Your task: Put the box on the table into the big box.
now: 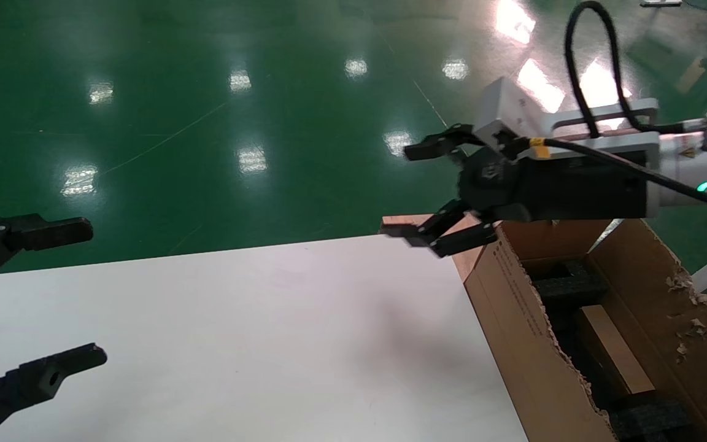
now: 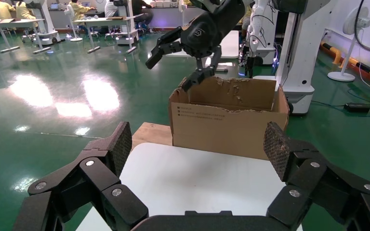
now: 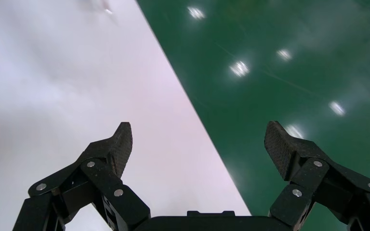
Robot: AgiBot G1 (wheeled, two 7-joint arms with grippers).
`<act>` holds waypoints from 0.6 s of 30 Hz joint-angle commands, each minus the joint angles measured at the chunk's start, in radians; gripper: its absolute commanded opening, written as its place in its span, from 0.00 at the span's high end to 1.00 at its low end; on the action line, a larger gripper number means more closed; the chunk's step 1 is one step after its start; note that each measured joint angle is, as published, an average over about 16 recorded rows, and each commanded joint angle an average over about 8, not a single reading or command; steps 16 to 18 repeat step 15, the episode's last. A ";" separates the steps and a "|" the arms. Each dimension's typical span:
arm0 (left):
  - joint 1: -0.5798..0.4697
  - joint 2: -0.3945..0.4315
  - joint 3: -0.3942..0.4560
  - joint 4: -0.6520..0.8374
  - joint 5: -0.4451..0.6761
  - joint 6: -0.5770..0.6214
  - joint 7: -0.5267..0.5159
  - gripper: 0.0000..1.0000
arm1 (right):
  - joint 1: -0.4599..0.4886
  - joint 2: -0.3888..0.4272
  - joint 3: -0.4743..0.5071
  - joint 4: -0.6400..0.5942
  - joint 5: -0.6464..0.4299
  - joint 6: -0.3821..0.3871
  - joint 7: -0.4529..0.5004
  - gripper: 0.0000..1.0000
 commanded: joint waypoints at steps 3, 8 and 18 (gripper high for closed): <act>0.000 0.000 0.000 0.000 0.000 0.000 0.000 0.00 | -0.116 -0.037 0.151 -0.005 -0.001 -0.058 0.002 0.00; 0.000 0.000 0.000 0.000 0.000 0.000 0.000 0.00 | -0.260 -0.083 0.340 -0.011 -0.001 -0.130 0.005 0.00; 0.000 0.000 0.000 0.000 0.000 0.000 0.000 0.00 | -0.419 -0.134 0.548 -0.017 -0.002 -0.210 0.008 0.00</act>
